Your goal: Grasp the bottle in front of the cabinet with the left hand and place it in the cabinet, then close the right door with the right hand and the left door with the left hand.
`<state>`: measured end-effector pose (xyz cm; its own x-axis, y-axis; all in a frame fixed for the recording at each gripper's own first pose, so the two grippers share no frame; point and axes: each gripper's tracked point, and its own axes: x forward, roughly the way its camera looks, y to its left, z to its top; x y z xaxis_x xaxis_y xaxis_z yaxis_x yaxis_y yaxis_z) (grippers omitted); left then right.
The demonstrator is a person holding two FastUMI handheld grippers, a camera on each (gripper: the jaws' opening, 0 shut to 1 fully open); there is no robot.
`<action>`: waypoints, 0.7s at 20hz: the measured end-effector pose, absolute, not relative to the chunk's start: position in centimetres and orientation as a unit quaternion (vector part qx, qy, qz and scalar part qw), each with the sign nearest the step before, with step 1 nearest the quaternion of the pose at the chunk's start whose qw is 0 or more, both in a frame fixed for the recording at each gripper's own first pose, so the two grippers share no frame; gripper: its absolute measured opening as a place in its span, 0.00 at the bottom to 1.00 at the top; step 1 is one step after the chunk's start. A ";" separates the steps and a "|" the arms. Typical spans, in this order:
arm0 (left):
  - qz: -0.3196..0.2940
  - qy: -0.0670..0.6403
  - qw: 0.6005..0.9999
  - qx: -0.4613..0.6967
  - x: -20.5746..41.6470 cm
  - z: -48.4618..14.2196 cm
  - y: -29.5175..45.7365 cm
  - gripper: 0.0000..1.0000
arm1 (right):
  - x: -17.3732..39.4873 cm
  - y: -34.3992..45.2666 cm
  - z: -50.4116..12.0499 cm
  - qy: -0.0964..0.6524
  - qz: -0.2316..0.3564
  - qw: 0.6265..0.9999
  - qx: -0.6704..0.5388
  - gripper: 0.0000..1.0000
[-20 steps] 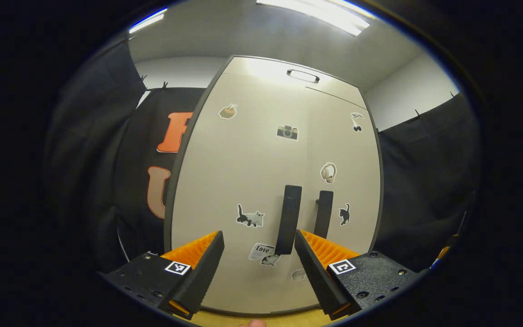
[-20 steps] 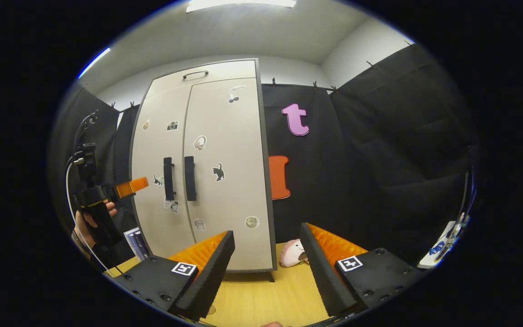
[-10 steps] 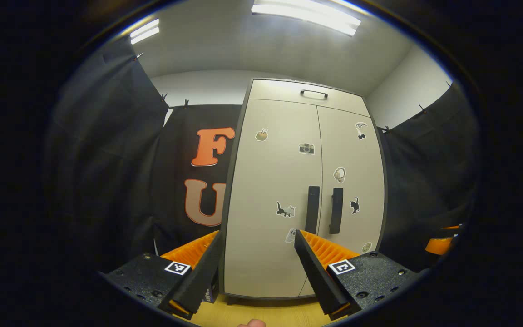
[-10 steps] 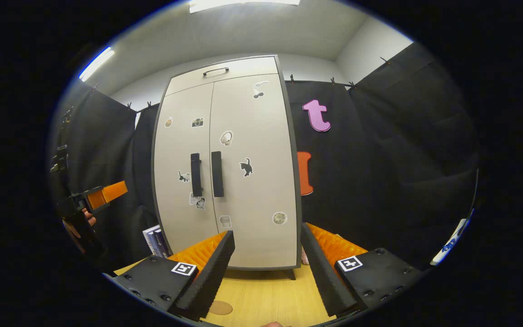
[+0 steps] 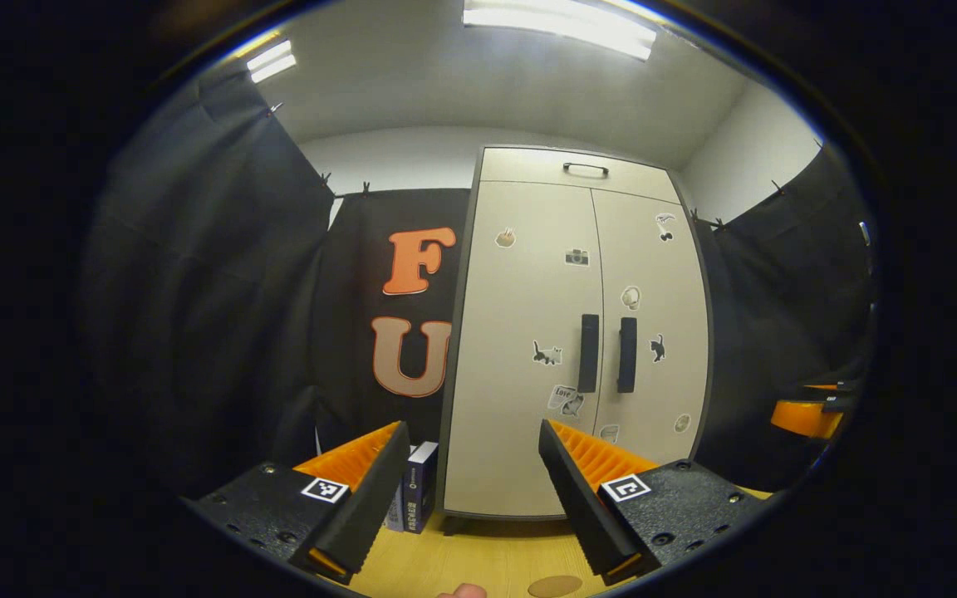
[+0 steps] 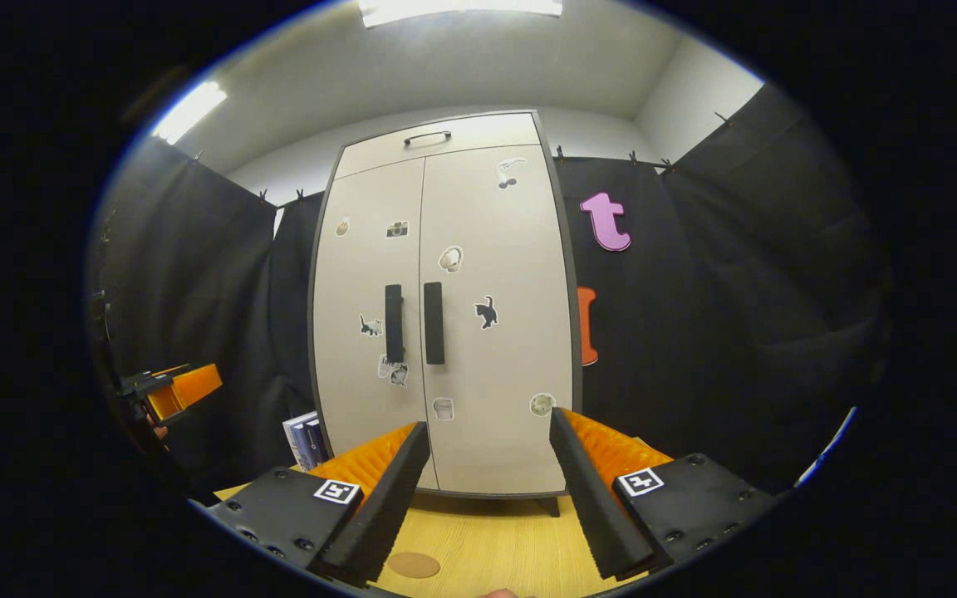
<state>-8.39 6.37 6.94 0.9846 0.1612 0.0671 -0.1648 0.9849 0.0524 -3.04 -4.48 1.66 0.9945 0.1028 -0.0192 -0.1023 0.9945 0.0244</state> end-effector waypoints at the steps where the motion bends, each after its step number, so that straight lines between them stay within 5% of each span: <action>1: 0.085 -0.030 0.995 0.031 -8.8 6.7 6.4 0.95 | -3.2 -4.6 1.6 0.009 0.049 0.999 0.010 0.97; 14: 0.076 -0.027 0.997 0.016 -9.3 5.8 6.3 0.95 | -3.6 -4.4 1.1 0.005 0.036 0.999 0.005 0.97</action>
